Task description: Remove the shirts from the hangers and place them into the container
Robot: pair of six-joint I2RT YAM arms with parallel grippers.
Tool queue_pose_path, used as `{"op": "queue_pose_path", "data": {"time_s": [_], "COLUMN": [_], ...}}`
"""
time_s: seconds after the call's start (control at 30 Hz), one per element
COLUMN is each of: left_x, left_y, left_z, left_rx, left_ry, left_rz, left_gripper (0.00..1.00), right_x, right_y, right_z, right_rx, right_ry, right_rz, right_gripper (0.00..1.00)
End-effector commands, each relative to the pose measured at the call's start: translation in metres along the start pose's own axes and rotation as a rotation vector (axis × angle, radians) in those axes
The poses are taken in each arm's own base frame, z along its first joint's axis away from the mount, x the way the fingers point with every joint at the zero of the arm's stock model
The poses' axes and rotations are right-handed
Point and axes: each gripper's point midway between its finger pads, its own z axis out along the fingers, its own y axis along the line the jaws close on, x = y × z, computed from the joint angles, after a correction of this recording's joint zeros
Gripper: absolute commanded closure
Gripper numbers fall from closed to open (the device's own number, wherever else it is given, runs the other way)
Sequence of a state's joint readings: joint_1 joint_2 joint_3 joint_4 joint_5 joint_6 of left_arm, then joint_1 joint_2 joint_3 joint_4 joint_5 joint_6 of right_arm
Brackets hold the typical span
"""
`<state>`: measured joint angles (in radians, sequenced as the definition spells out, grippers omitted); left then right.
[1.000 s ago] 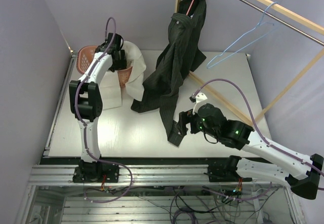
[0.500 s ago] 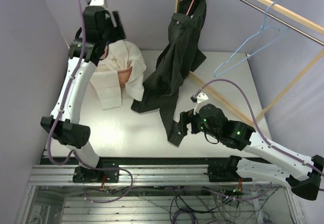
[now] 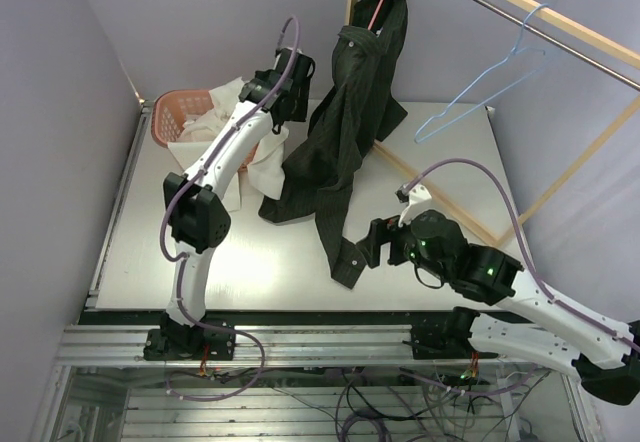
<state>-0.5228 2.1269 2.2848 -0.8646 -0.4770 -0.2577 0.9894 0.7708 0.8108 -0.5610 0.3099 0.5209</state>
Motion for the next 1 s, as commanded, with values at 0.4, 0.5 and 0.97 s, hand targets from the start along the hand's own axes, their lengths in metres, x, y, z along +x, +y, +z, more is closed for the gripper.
{"op": "queue_pose_path", "data": {"time_s": [0.4,0.5,0.97], "left_x": [0.022,0.027,0.021], "left_y": [0.002,0.0,0.009], "left_z": [0.015,0.021,0.015], "left_rx": [-0.179,-0.208,-0.267], "left_ry": [0.007,0.014,-0.007], "left_rz": [0.099,0.125,0.122], "left_gripper": [0.14,0.14,0.93], "right_x": [0.016,0.017,0.023], "right_y": [-0.011,-0.011,-0.012], "right_z": [-0.004,-0.005,-0.004], "right_rx": [0.022,0.018,0.016], "right_ry": [0.008,0.005,0.008], "right_rz": [0.046,0.052,0.064], "right_gripper": [0.13,0.13,0.13]}}
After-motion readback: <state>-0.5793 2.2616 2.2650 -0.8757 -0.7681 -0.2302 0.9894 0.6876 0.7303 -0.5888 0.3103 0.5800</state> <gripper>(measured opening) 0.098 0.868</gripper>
